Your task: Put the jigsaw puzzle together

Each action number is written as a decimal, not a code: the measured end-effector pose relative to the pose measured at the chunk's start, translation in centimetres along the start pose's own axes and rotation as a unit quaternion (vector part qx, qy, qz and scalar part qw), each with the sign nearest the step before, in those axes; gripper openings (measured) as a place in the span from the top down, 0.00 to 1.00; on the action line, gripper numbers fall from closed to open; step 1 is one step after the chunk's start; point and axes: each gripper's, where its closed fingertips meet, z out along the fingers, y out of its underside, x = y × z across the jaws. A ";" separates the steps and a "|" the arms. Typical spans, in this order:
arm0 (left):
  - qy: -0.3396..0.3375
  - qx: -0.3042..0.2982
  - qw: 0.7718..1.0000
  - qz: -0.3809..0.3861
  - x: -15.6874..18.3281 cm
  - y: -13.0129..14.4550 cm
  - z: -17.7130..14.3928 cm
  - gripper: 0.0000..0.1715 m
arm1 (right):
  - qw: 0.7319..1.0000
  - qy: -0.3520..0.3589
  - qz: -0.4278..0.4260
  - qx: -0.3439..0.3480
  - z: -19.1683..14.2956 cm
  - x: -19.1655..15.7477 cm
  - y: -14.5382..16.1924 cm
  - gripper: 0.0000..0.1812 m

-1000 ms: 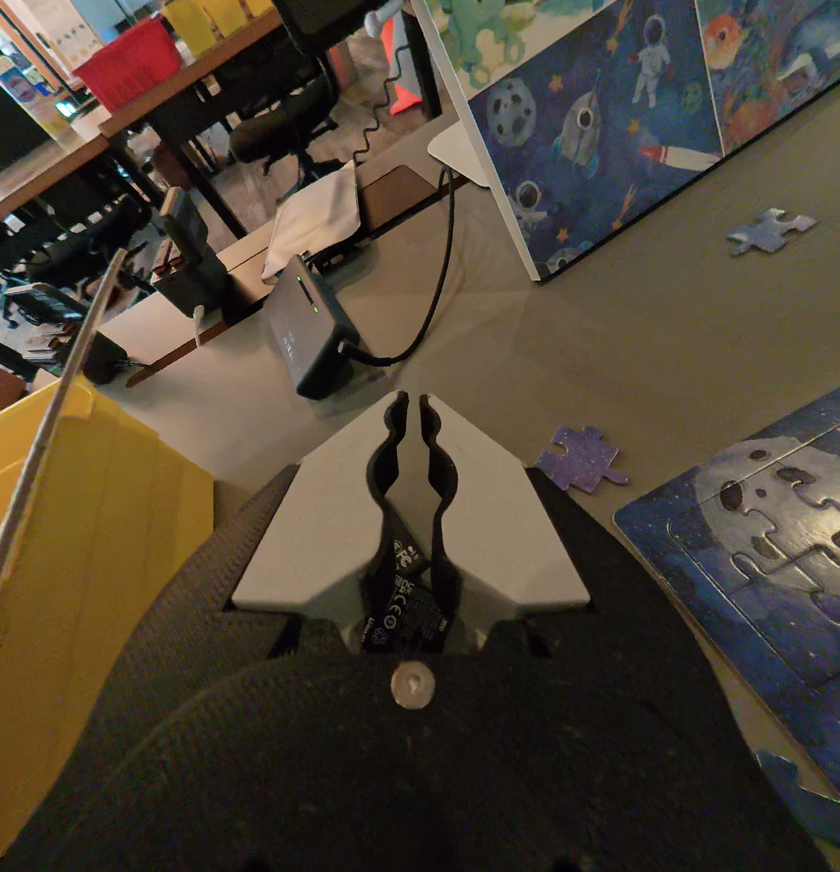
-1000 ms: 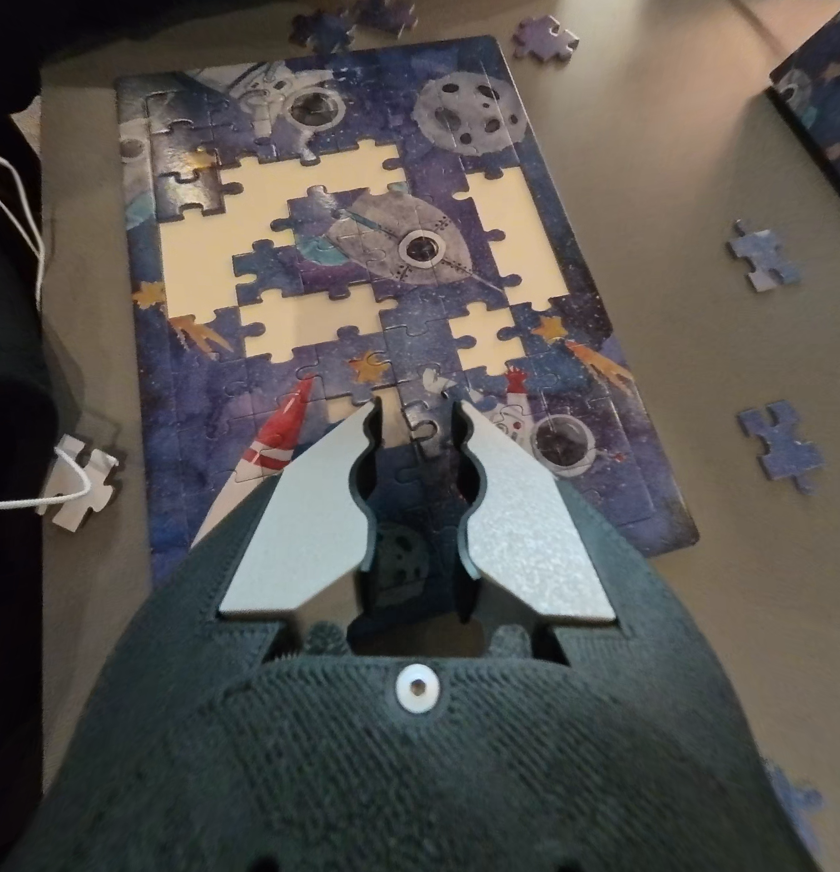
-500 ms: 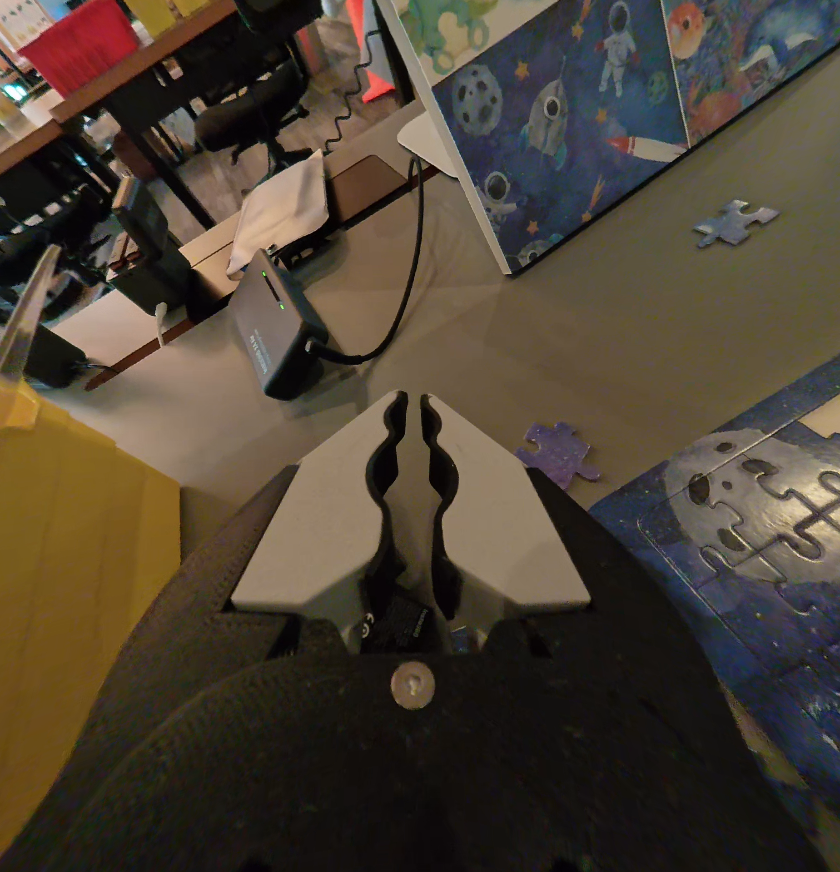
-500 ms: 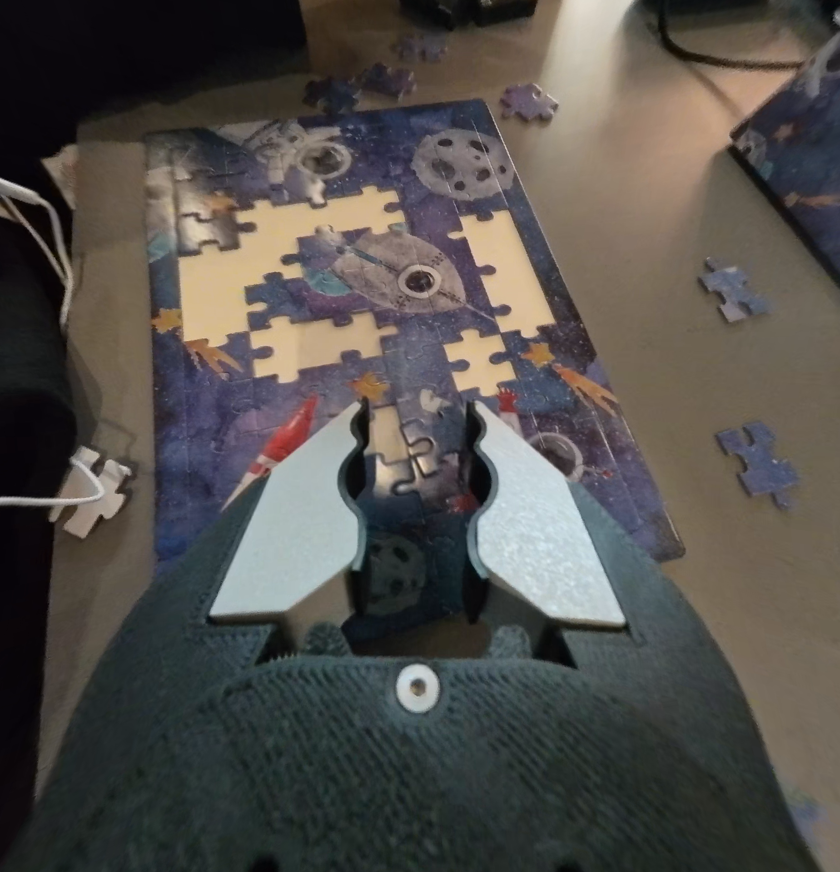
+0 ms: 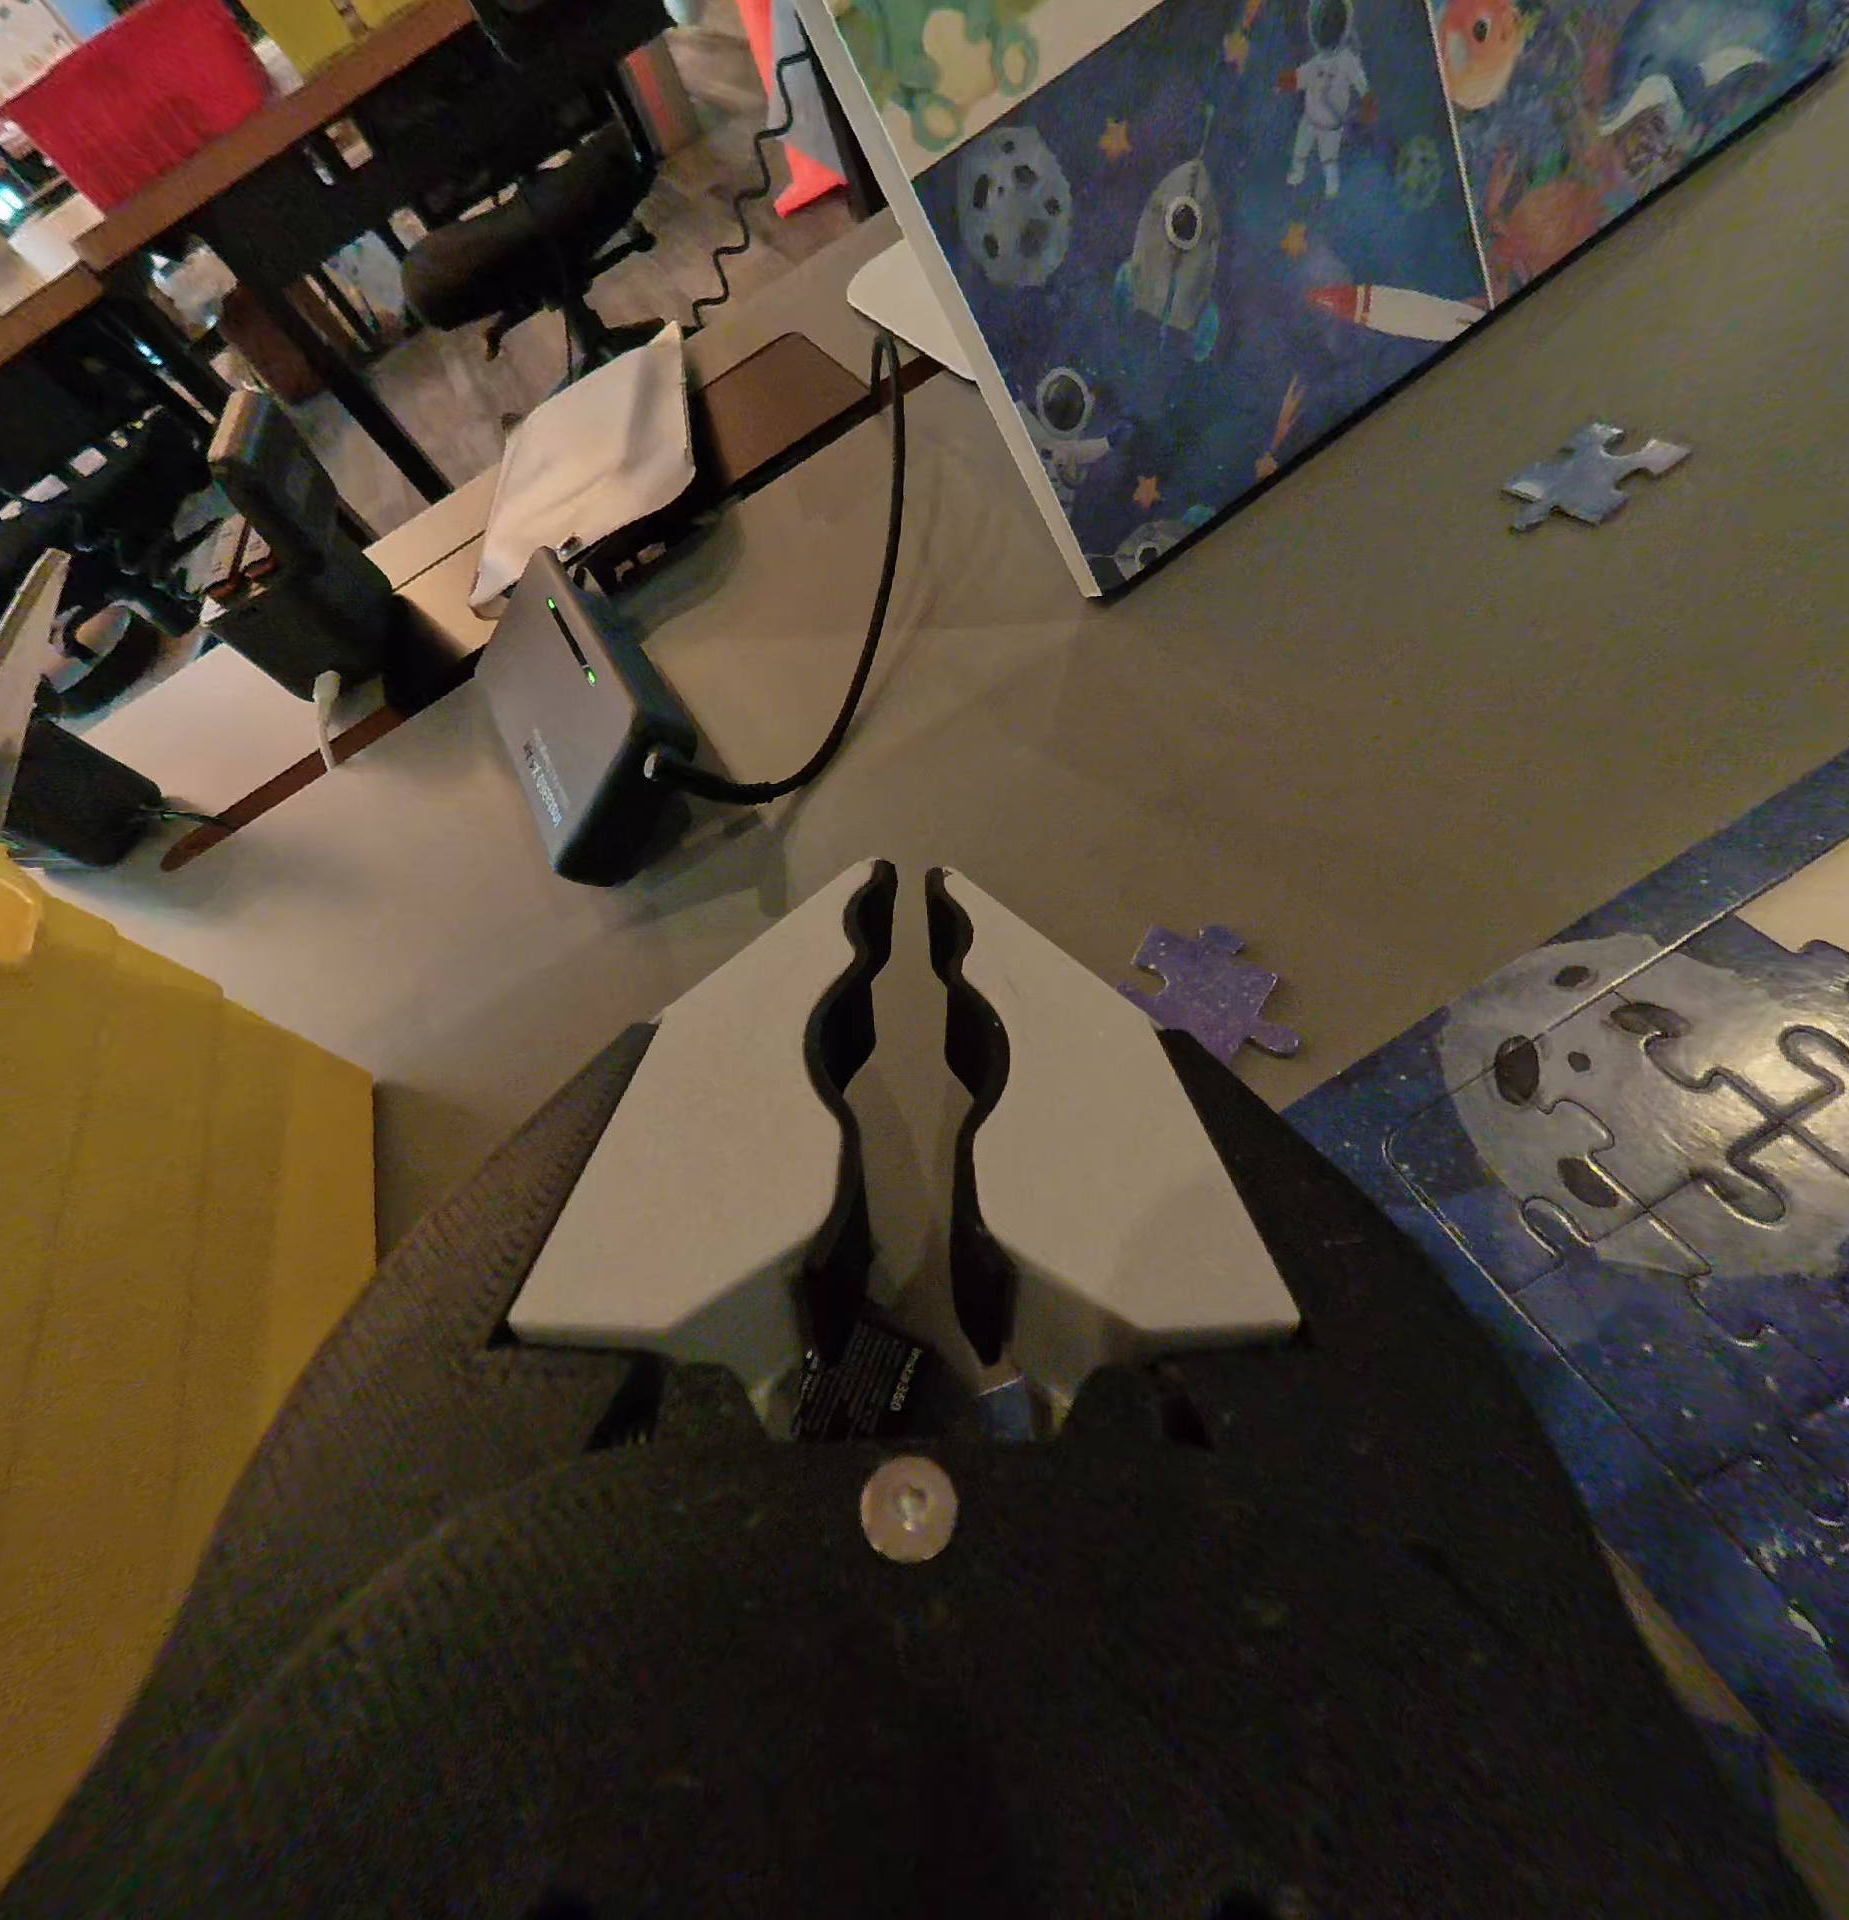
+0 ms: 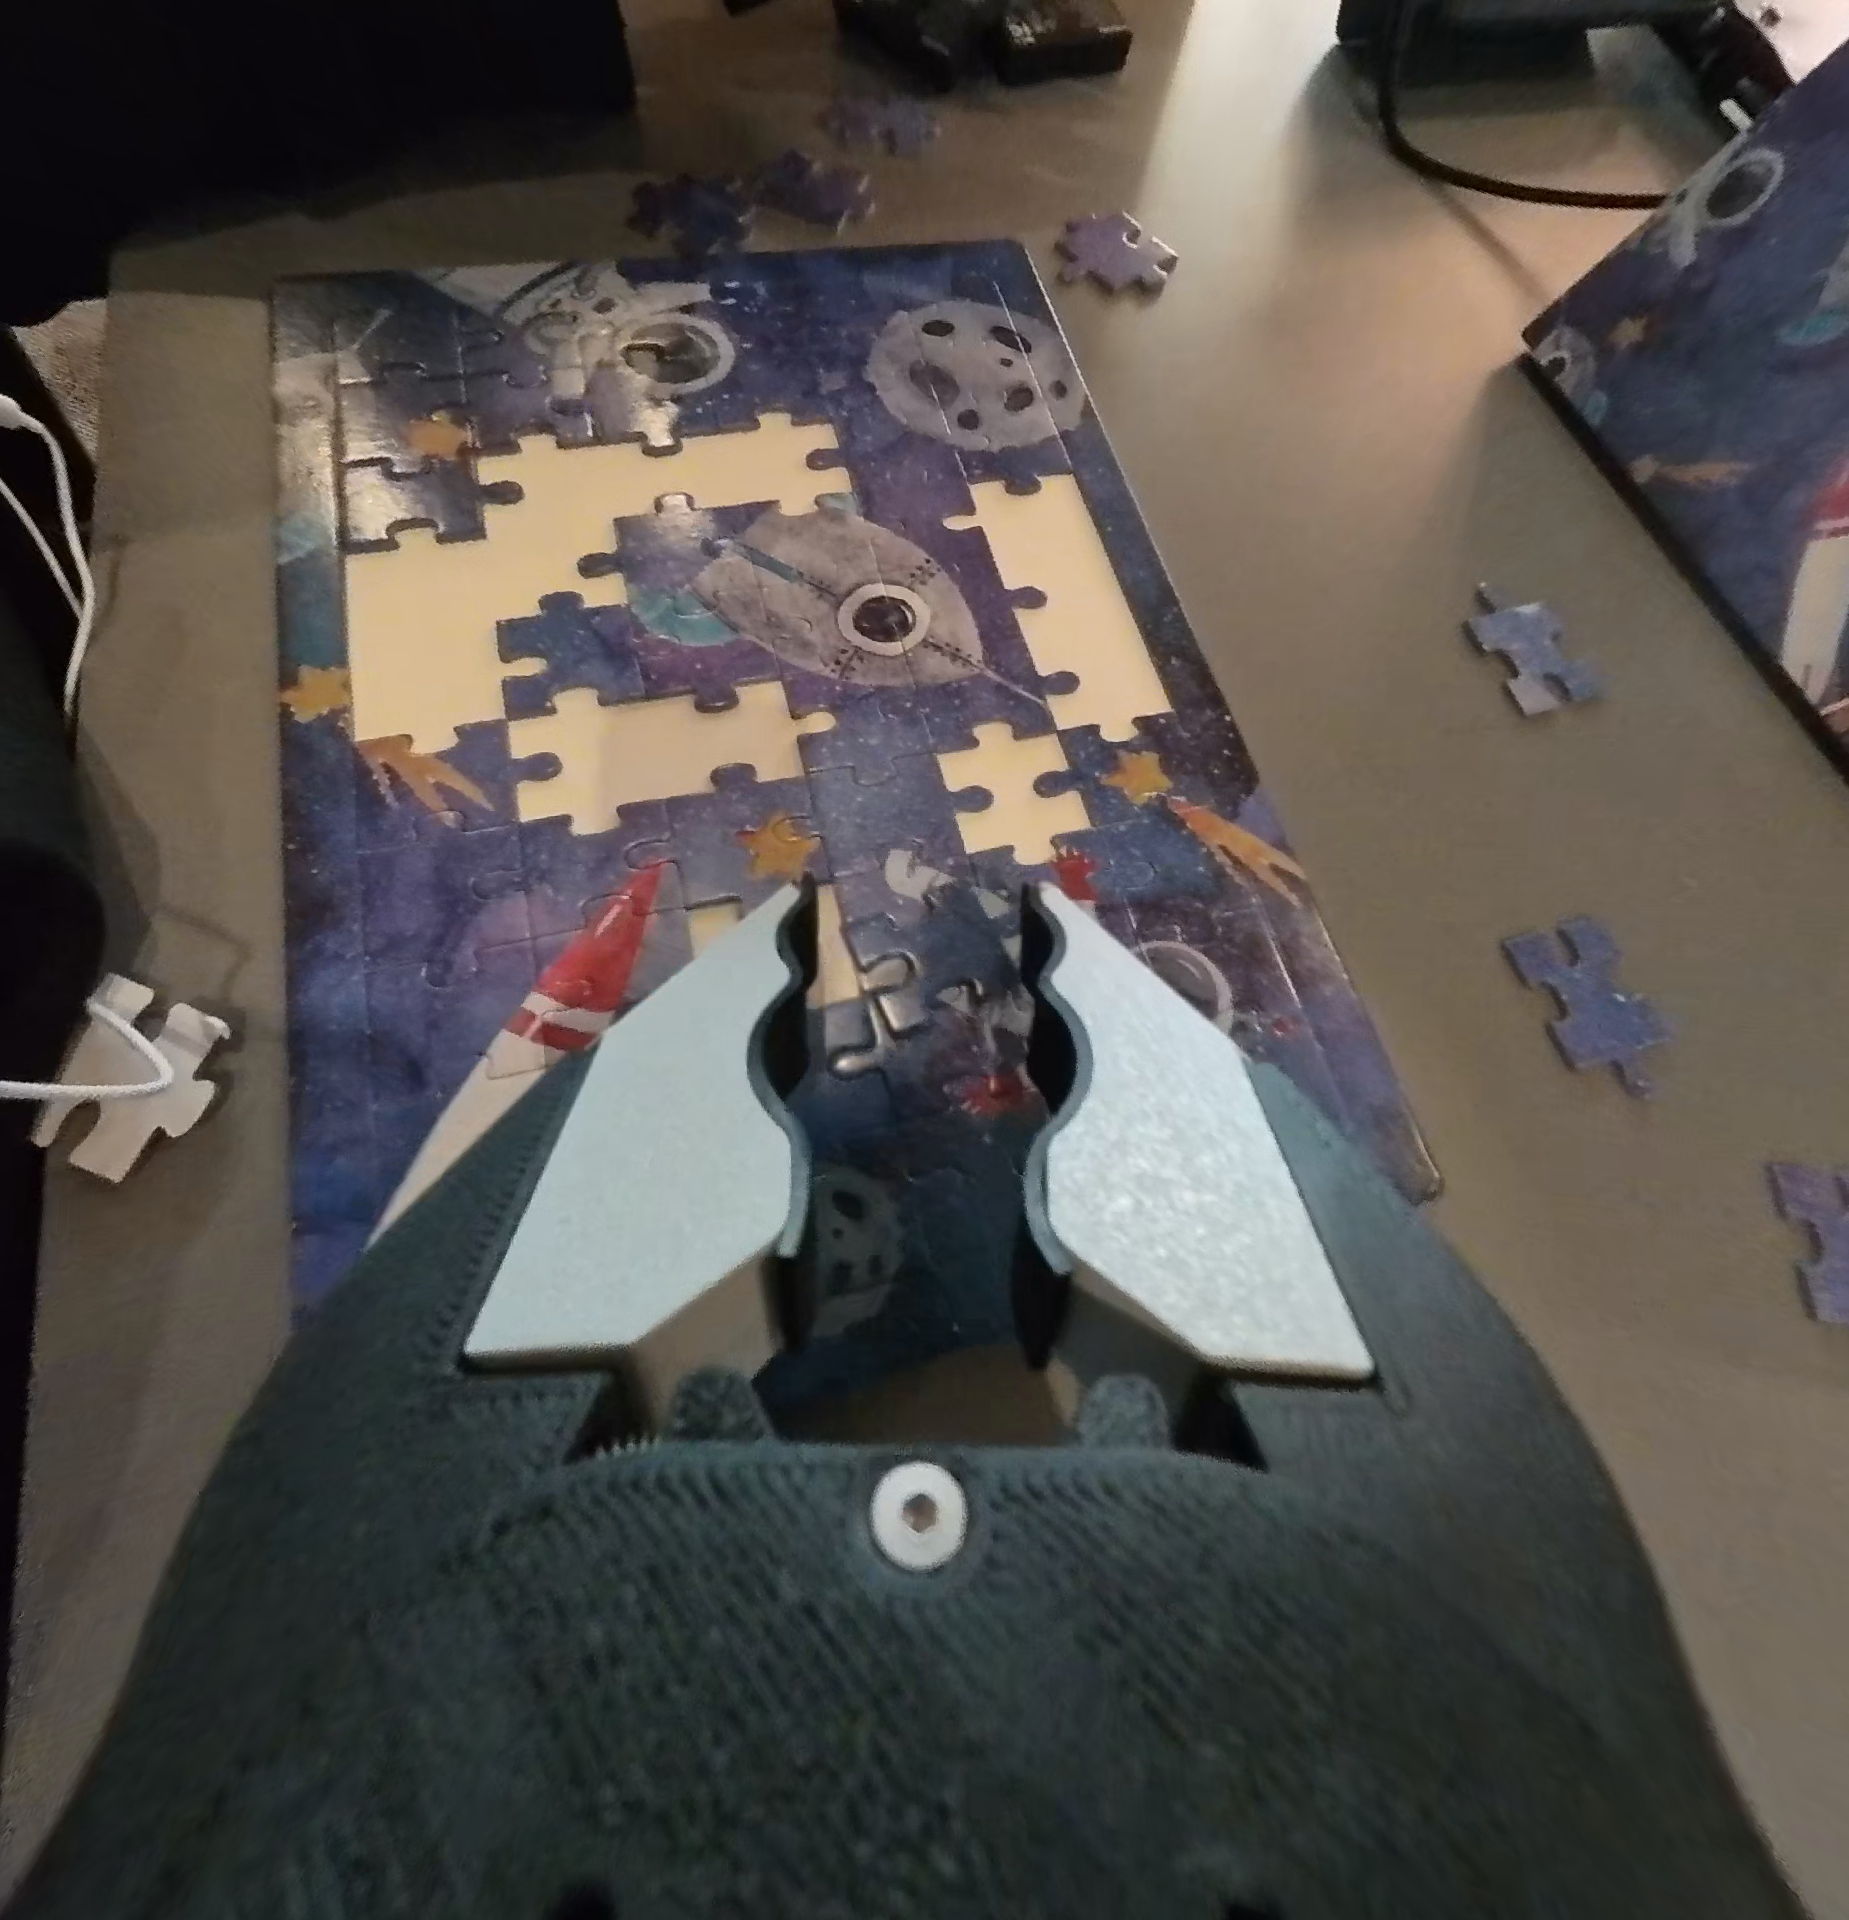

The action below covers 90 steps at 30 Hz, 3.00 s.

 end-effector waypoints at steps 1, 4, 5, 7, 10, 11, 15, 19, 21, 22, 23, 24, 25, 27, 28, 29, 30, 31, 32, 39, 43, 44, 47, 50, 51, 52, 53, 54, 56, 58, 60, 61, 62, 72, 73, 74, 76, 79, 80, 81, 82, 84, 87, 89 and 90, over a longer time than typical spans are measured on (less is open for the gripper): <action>0.000 0.000 1.000 0.001 0.0 0.0 0.0 0.98 | 1.000 0.002 0.002 -0.002 0.0 0.1 0.1 0.79; 0.001 0.000 1.000 0.003 0.1 -0.1 0.0 0.98 | 1.000 0.012 0.004 -0.005 -0.1 0.6 0.3 0.79; 0.001 0.000 1.000 0.003 0.1 -0.1 0.0 0.98 | 1.000 0.015 0.005 -0.004 -0.2 0.7 0.3 0.79; 0.001 0.001 1.000 0.004 0.2 -0.1 0.0 0.98 | 1.000 0.018 0.014 0.009 -0.6 1.1 0.0 0.80; 0.002 0.003 1.000 0.004 0.2 -0.2 -0.1 0.98 | 0.993 -0.018 0.063 0.098 -2.3 1.0 -2.5 0.79; 0.003 0.004 1.000 0.005 0.3 -0.3 -0.1 0.98 | 0.988 -0.030 0.080 0.130 -3.1 1.1 -3.4 0.78; 0.006 0.002 1.000 0.008 0.5 -0.2 0.0 0.97 | 0.982 -0.013 0.092 0.166 -4.4 2.5 -3.6 0.81; 0.011 0.000 1.000 0.011 0.8 -0.2 0.1 0.97 | 0.995 0.025 0.057 0.074 -2.3 2.7 -1.0 0.79; 0.012 -0.002 1.000 0.013 1.0 -0.2 0.2 0.97 | 0.998 0.028 0.040 0.032 -1.2 2.2 -0.1 0.79; 0.013 -0.002 1.000 0.014 1.0 -0.2 0.2 0.97 | 0.999 0.025 0.034 0.019 -0.7 1.9 0.1 0.78; 0.014 -0.001 1.000 0.014 1.1 -0.3 0.2 0.97 | 0.999 0.020 0.030 0.011 -0.4 1.5 0.3 0.78; 0.015 -0.001 1.000 0.015 1.2 -0.3 0.2 0.97 | 0.999 0.014 0.031 0.004 -0.1 1.3 0.4 0.77; 0.016 -0.002 1.000 0.015 1.2 -0.3 0.2 0.97 | 0.999 0.010 0.033 -0.004 0.2 1.2 0.6 0.76; 0.017 -0.001 1.000 0.016 1.3 -0.3 0.2 0.97 | 0.999 0.001 0.039 -0.019 0.6 0.9 1.2 0.74; 0.018 -0.001 1.000 0.017 1.4 -0.3 0.3 0.97 | 0.999 -0.004 0.043 -0.029 0.9 0.8 1.5 0.74; 0.019 -0.001 1.000 0.016 1.4 -0.4 0.3 0.97 | 0.998 -0.004 0.043 -0.035 1.0 0.8 1.7 0.75; 0.021 0.000 1.000 0.015 1.5 -0.4 0.3 0.97 | 0.999 -0.003 0.038 -0.037 1.1 0.7 1.7 0.78; 0.022 0.001 1.000 0.014 1.5 -0.4 0.3 0.97 | 0.999 -0.006 0.034 -0.037 1.1 0.5 1.7 0.81; 0.022 0.002 1.000 0.014 1.5 -0.4 0.3 0.97 | 0.999 -0.009 0.033 -0.036 1.1 0.4 1.7 0.81; 0.021 0.005 1.000 0.008 1.3 -0.5 0.2 0.96 | 0.998 0.019 0.053 -0.026 0.0 2.0 1.7 0.92; 0.021 0.007 1.000 0.007 1.3 -0.6 0.1 0.96 | 0.993 0.084 0.082 -0.023 -1.6 5.2 2.7 0.90; 0.021 0.007 1.000 0.008 1.3 -0.6 0.1 0.96 | 0.992 0.088 0.091 -0.024 -1.8 5.6 3.1 0.88; 0.022 0.009 1.000 0.011 1.5 -0.7 0.1 0.96 | 0.990 0.089 0.104 -0.016 -2.1 6.0 3.0 0.88; 0.023 0.007 1.000 0.013 1.6 -0.7 0.1 0.96 | 0.992 0.081 0.092 -0.008 -1.7 5.4 2.5 0.87; 0.023 0.007 1.000 0.013 1.6 -0.7 0.1 0.96 | 0.993 0.080 0.090 -0.014 -1.5 5.2 2.5 0.87; 0.024 0.007 1.000 0.013 1.6 -0.7 0.1 0.96 | 0.993 0.080 0.089 -0.023 -1.2 5.2 2.7 0.87; 0.024 0.007 1.000 0.012 1.6 -0.7 0.1 0.96 | 0.992 0.085 0.088 -0.032 -1.0 5.2 3.0 0.87; 0.024 0.007 1.000 0.012 1.6 -0.7 0.1 0.96 | 0.991 0.091 0.088 -0.040 -0.9 5.4 3.3 0.87; 0.024 0.008 1.000 0.012 1.6 -0.7 0.1 0.96 | 0.988 0.109 0.095 -0.046 -0.9 5.9 3.5 0.88; 0.024 0.007 1.000 0.012 1.7 -0.7 0.1 0.96 | 0.982 0.150 0.104 -0.055 -1.5 7.3 4.1 0.90; 0.025 0.007 1.000 0.013 1.7 -0.7 0.2 0.96 | 0.971 0.199 0.116 -0.066 -2.4 9.0 4.9 0.92; 0.025 0.006 1.000 0.013 1.7 -0.7 0.2 0.96 | 0.965 0.219 0.124 -0.071 -2.9 9.7 5.3 0.91; 0.025 0.006 1.000 0.014 1.7 -0.7 0.2 0.96 | 0.961 0.232 0.130 -0.074 -3.3 10.3 5.7 0.91; 0.026 0.005 1.000 0.013 1.8 -0.6 0.2 0.96 | 0.972 0.218 0.074 -0.050 -2.0 9.1 3.8 0.85; 0.026 0.004 1.000 0.013 1.8 -0.6 0.3 0.96 | 0.970 0.227 0.064 -0.061 -1.9 9.3 4.0 0.85; 0.026 0.004 1.000 0.013 1.8 -0.6 0.3 0.96 | 0.967 0.239 0.056 -0.064 -1.9 9.5 4.0 0.85; 0.027 0.003 1.000 0.013 1.9 -0.6 0.3 0.96 | 0.962 0.262 0.044 -0.069 -2.0 10.1 4.2 0.86; 0.028 0.001 0.999 0.014 1.9 -0.5 0.4 0.96 | 0.944 0.312 0.047 -0.094 -3.1 11.6 5.2 0.91; 0.028 0.000 0.999 0.014 2.0 -0.4 0.4 0.96 | 0.937 0.329 0.051 -0.106 -3.5 12.2 5.8 0.91; 0.028 0.000 0.999 0.015 2.0 -0.4 0.4 0.96 | 0.931 0.342 0.058 -0.115 -4.0 12.7 6.3 0.92; 0.028 -0.001 0.999 0.015 2.0 -0.4 0.4 0.96 | 0.927 0.349 0.065 -0.118 -4.3 12.9 6.5 0.91; 0.028 -0.001 0.999 0.014 2.0 -0.4 0.4 0.96 | 0.927 0.349 0.079 -0.110 -4.5 13.1 6.6 0.89; 0.028 -0.001 1.000 0.014 1.9 -0.4 0.4 0.96 | 0.932 0.341 0.077 -0.089 -4.3 12.8 5.7 0.87; 0.028 0.000 0.999 0.014 2.0 -0.4 0.4 0.96 | 0.940 0.324 0.069 -0.075 -3.7 12.2 5.0 0.85; 0.029 0.000 0.999 0.014 2.0 -0.4 0.4 0.96 | 0.943 0.317 0.066 -0.073 -3.4 11.9 4.8 0.85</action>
